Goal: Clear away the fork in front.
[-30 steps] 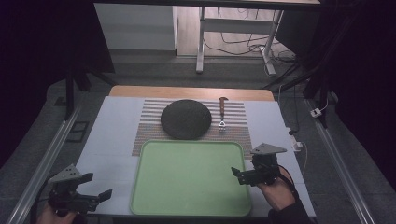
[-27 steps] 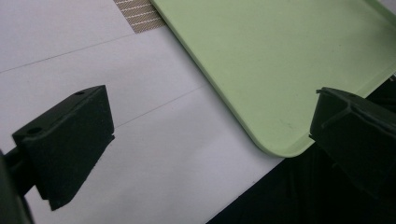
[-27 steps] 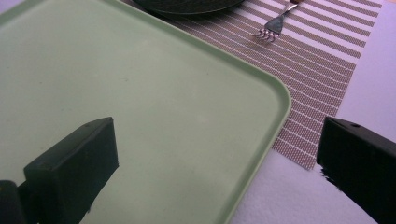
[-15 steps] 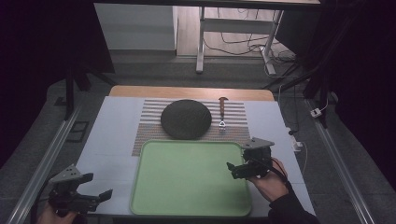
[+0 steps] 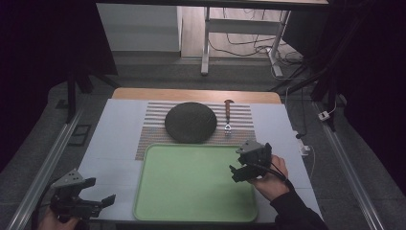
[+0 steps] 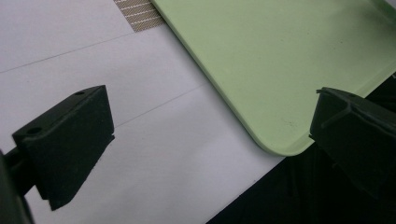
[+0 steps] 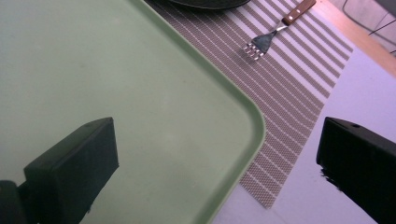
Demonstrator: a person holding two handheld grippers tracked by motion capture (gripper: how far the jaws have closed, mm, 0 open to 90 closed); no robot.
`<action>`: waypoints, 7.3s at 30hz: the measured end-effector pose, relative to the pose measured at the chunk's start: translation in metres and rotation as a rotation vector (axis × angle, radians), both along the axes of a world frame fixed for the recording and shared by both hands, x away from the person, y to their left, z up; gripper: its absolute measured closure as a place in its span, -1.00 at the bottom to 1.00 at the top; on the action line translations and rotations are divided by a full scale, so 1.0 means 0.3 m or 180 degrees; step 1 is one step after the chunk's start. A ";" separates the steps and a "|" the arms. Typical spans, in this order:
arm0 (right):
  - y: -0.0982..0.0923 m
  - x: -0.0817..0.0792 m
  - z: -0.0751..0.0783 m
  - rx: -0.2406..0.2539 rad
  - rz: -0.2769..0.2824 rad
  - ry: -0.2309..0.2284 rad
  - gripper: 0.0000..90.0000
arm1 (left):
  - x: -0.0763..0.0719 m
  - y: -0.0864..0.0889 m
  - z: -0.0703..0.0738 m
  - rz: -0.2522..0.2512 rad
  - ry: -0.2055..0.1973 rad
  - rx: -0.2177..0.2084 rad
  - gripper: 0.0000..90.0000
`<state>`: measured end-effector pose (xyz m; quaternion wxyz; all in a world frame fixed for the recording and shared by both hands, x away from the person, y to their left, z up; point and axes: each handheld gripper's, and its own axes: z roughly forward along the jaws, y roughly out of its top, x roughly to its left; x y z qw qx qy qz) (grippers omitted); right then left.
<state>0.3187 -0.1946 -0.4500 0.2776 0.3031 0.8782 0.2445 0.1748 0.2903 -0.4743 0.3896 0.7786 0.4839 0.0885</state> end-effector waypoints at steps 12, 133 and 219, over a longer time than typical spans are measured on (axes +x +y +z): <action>0.048 0.050 -0.020 -0.0441 0.0104 -0.0193 -1.00 | 0.000 -0.001 0.000 0.0001 0.0005 0.0005 -1.00; 0.161 0.068 0.001 -0.1168 0.1277 -0.0961 1.00 | 0.006 -0.008 -0.003 -0.0085 0.0067 0.0035 -1.00; 0.082 -0.142 0.085 0.1550 0.3202 0.1165 1.00 | 0.347 -0.572 0.082 -0.3359 -0.0506 0.0945 0.63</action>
